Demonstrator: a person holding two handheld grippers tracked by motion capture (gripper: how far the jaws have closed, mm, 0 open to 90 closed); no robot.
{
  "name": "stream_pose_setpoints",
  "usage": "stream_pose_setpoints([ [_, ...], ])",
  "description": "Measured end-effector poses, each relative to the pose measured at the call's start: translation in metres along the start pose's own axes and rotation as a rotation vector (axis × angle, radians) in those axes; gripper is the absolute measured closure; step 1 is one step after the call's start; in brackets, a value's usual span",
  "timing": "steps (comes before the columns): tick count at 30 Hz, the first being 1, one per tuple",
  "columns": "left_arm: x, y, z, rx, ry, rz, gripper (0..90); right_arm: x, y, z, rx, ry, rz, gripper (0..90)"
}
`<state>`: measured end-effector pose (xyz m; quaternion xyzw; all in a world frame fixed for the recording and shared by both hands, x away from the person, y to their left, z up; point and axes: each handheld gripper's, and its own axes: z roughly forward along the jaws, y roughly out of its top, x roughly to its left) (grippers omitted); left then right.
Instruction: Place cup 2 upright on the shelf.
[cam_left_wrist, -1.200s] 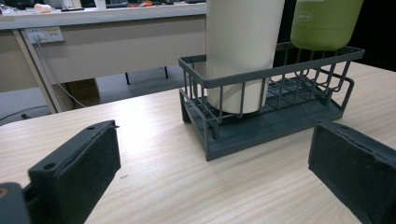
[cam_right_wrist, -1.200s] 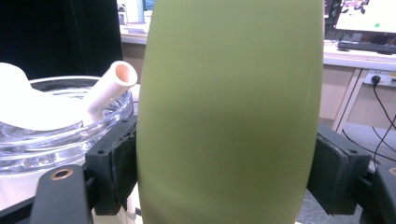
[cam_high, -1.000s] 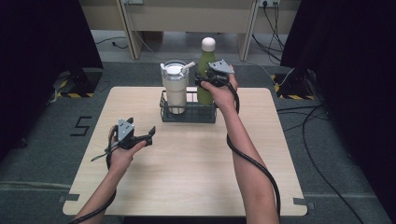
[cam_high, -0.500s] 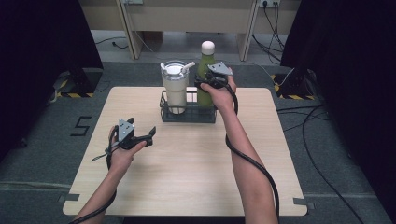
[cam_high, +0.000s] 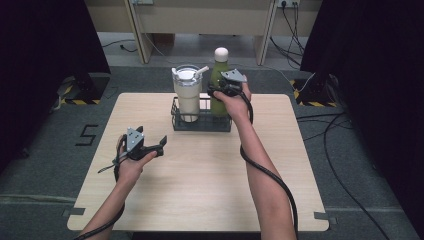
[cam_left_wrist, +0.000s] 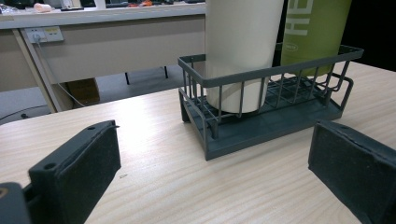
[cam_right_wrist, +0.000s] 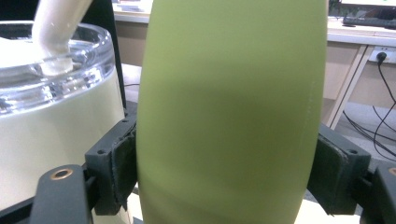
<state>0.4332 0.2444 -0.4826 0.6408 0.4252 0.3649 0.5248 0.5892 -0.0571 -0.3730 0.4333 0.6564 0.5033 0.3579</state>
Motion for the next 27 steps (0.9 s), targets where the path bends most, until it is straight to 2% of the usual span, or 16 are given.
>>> stream_pose_setpoints([
  [15,0.000,0.000,0.000,0.002,-0.002,0.001,1.3,0.000,-0.014,0.008,0.039,-0.006,0.004,21.7],
  [27,-0.001,-0.001,0.000,0.004,-0.004,0.003,1.3,0.003,-0.016,0.007,0.035,-0.006,-0.021,21.6],
])
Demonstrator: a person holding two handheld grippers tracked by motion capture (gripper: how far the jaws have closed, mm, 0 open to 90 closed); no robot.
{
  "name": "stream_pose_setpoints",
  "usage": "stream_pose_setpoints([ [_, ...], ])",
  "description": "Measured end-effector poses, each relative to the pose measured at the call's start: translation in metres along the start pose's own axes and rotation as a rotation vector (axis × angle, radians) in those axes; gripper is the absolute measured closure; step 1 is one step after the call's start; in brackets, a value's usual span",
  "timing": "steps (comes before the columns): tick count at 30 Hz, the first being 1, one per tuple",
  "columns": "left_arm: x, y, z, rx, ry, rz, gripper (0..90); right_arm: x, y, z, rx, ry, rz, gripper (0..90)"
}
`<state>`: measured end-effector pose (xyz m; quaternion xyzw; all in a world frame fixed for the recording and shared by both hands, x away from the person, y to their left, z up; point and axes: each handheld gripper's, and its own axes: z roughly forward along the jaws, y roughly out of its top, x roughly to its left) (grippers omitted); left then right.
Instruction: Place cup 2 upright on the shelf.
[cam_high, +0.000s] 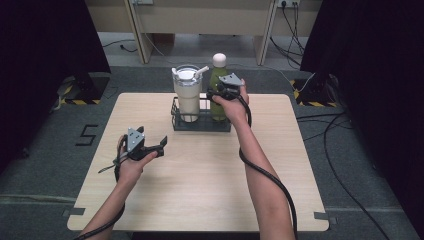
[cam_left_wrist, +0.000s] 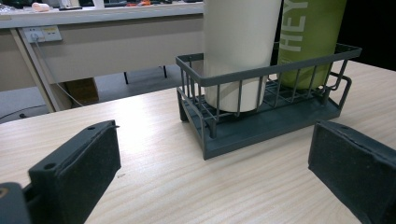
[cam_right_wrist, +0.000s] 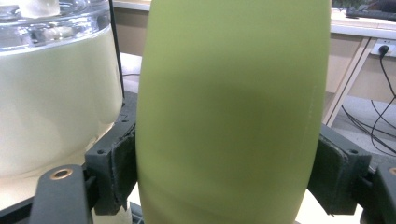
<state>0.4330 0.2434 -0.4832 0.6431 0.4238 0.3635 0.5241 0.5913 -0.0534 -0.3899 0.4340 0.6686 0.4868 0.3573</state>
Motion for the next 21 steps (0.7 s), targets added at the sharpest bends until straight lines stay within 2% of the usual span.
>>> stream_pose_setpoints([
  [21,-0.0008,0.0000,-0.0003,0.001,-0.001,0.002,1.3,0.0009,-0.0049,-0.0062,-0.014,-0.005,-0.013,21.2],
])
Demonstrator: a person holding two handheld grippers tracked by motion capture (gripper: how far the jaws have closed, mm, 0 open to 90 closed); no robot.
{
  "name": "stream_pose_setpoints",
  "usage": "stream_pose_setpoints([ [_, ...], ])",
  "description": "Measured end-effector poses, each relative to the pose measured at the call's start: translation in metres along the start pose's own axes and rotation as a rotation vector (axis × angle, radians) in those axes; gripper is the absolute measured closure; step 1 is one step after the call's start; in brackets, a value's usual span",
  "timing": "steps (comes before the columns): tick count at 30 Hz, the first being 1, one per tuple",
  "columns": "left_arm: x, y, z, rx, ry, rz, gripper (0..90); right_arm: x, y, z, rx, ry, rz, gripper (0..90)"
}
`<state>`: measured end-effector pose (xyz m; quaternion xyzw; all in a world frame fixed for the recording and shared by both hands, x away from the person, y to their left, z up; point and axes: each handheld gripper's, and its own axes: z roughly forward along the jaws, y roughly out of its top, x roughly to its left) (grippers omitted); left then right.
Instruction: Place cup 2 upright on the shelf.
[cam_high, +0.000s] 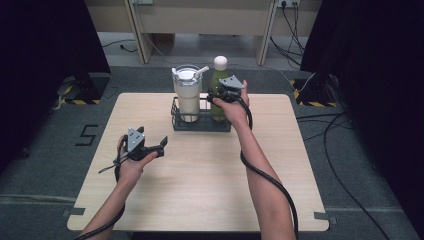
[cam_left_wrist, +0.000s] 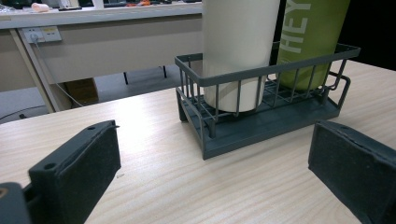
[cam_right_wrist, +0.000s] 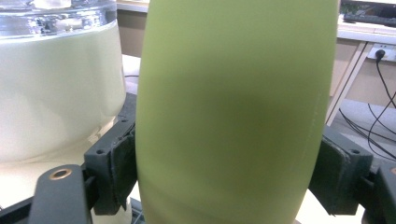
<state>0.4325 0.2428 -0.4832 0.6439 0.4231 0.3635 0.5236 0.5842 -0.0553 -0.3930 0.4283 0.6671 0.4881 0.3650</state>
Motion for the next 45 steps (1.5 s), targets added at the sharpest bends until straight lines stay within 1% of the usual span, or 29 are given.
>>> stream_pose_setpoints([
  [3,0.001,0.000,0.000,-0.002,0.001,-0.001,1.3,0.001,0.000,0.000,-0.003,0.003,-0.002,20.4],
  [10,0.000,0.000,0.000,-0.001,0.001,-0.001,1.3,0.000,0.004,-0.003,-0.005,-0.001,-0.014,15.2],
  [18,0.001,0.000,0.000,-0.003,0.005,-0.003,1.3,0.000,0.001,-0.005,0.008,0.010,-0.016,12.9],
  [23,0.003,0.001,-0.001,-0.006,0.008,-0.004,1.3,0.000,0.000,-0.007,0.009,0.015,-0.024,9.0],
  [33,0.004,0.002,-0.002,-0.011,0.015,-0.007,1.3,-0.002,-0.001,-0.016,0.000,0.027,-0.015,5.6],
  [40,0.005,0.003,-0.002,-0.011,0.016,-0.006,1.3,-0.002,-0.008,-0.023,0.004,0.040,-0.011,4.0],
  [45,0.006,0.003,-0.003,-0.012,0.021,-0.007,1.2,-0.004,-0.009,-0.028,0.002,0.043,-0.015,3.4],
])
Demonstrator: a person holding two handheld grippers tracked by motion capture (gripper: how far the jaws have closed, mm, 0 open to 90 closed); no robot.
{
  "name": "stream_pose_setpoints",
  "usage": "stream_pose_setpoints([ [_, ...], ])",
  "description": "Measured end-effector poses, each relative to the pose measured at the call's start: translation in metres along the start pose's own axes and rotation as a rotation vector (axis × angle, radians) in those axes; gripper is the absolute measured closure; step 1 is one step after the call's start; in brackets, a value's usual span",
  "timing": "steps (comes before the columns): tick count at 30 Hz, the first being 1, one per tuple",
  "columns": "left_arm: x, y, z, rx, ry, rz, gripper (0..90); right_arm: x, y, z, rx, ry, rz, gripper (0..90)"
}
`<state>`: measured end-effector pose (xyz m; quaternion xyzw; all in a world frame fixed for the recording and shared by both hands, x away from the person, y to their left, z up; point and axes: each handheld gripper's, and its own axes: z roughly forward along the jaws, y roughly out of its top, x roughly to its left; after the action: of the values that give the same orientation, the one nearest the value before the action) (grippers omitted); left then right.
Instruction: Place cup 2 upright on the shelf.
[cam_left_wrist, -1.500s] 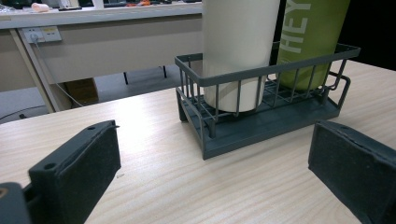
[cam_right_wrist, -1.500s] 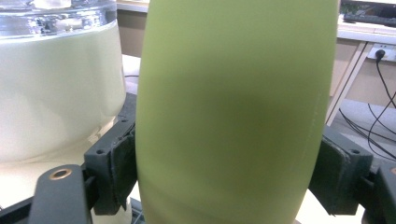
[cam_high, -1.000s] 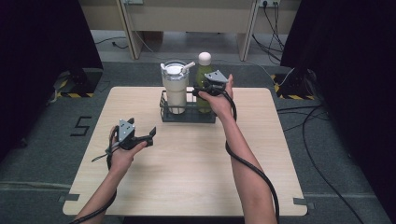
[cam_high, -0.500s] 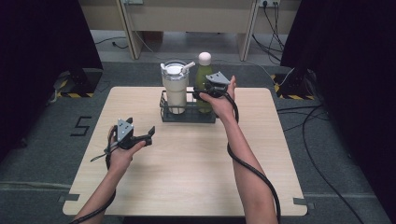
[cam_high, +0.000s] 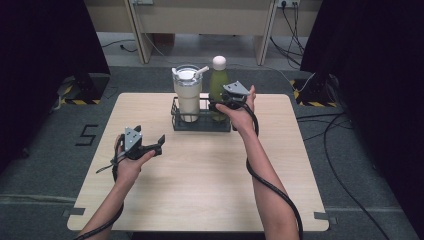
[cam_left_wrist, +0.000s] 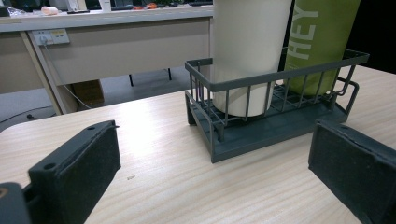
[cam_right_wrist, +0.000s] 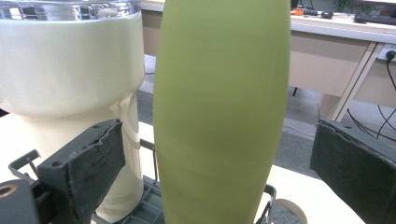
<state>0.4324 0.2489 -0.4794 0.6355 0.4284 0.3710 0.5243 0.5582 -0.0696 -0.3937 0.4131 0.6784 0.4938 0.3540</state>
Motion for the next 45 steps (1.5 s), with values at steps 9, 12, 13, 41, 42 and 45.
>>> stream_pose_setpoints([
  [9,0.000,-0.001,0.000,0.003,0.003,-0.001,1.0,-0.002,-0.003,-0.012,0.000,0.008,0.006,3.2],
  [12,0.000,0.000,0.000,0.002,0.004,0.000,1.0,-0.003,-0.005,-0.016,0.002,0.005,0.002,3.1],
  [13,0.000,0.000,0.000,0.003,0.004,0.000,1.1,-0.003,-0.006,-0.017,0.004,0.003,0.003,3.1],
  [41,-0.002,0.000,0.000,0.005,0.003,0.003,0.8,-0.014,-0.036,-0.055,0.028,-0.012,0.011,4.3],
  [42,-0.002,0.000,0.000,0.006,0.003,0.002,0.8,-0.014,-0.037,-0.056,0.027,-0.013,0.011,4.3],
  [45,-0.002,-0.001,0.000,0.007,0.004,0.001,0.9,-0.015,-0.039,-0.061,0.023,-0.012,0.016,4.4],
])
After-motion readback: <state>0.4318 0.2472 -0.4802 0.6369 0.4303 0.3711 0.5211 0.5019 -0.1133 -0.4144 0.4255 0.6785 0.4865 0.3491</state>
